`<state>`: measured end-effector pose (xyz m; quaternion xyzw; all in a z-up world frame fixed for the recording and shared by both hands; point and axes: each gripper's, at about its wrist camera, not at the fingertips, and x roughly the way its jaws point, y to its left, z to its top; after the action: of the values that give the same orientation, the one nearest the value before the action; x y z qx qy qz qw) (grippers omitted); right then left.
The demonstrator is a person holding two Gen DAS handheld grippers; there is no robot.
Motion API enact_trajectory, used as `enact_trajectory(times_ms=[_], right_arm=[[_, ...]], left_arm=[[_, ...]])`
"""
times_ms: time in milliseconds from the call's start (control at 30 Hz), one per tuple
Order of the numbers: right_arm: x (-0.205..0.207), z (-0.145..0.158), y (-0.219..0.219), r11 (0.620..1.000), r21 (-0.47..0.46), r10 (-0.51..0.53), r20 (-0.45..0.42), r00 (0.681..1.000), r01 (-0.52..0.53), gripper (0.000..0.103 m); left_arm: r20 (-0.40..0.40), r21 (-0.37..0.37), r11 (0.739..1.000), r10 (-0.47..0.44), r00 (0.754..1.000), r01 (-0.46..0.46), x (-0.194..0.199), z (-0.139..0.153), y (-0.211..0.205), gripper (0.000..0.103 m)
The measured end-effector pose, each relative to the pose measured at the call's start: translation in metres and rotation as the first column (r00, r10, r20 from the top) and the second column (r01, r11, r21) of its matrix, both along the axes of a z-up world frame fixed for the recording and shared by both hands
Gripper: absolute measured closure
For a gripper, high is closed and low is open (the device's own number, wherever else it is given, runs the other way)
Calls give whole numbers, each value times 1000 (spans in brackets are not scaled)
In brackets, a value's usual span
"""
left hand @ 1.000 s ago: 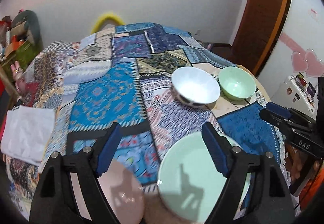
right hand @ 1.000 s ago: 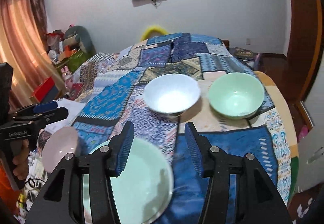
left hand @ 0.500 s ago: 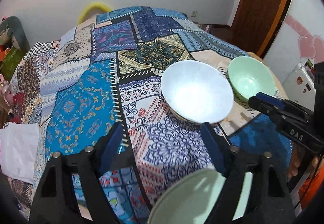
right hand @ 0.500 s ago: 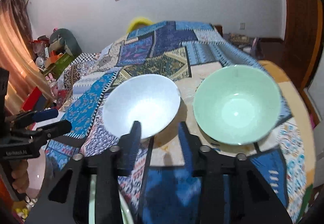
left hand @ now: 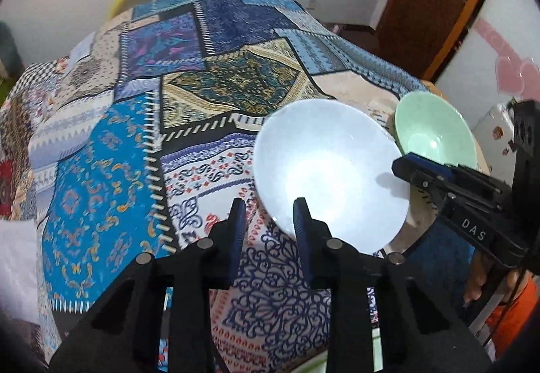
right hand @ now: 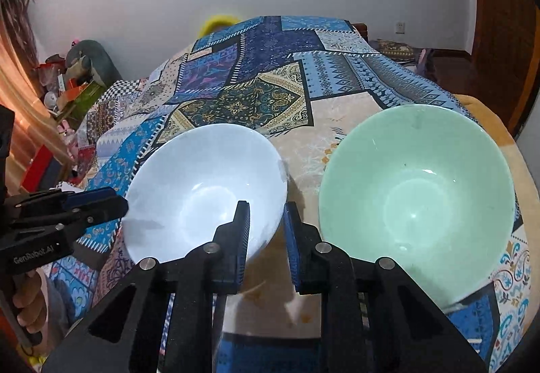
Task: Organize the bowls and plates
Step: 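Move the left tool to the white dotted bowl and grasp its rim, then lift the white dotted bowl with the left tool toward the plate stack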
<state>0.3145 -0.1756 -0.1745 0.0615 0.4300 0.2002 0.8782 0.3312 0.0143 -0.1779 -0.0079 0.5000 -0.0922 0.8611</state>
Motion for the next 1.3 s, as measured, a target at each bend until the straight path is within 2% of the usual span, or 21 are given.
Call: enact_trajectory(times_ms=[100, 233, 400, 533, 633, 767, 1000, 1300], right_arm=[[3, -4, -4, 999, 36, -8, -41, 999, 10, 84], [9, -11, 2, 1000, 23, 3, -66, 998, -2, 84], [13, -17, 10, 1000, 12, 16, -73, 997, -15, 84], [14, -16, 13, 1000, 9, 7, -77, 997, -7, 84], [11, -13, 12, 1000, 20, 12, -74, 997, -11, 84], [3, -7, 15, 999, 26, 29, -66, 997, -27, 84], [-17, 7, 22, 998, 35, 56, -46, 997, -54, 84], [-49, 34, 33, 995, 51, 82, 11, 997, -83, 84]], left_arm=[[-28, 15, 1000, 5, 1000, -5, 8, -10, -2, 74], [-57, 10, 1000, 8, 998, -7, 17, -23, -4, 75], [-80, 2, 1000, -3, 997, 3, 24, -32, -9, 84], [-56, 77, 997, 10, 998, -6, 24, -32, -16, 85], [-65, 70, 997, 21, 998, -17, 22, -31, -13, 85], [-74, 58, 998, 28, 997, -23, 10, -26, -8, 85], [-32, 61, 997, 42, 999, -40, -20, -3, -2, 85], [4, 17, 997, 69, 998, -69, -67, 24, 15, 85]])
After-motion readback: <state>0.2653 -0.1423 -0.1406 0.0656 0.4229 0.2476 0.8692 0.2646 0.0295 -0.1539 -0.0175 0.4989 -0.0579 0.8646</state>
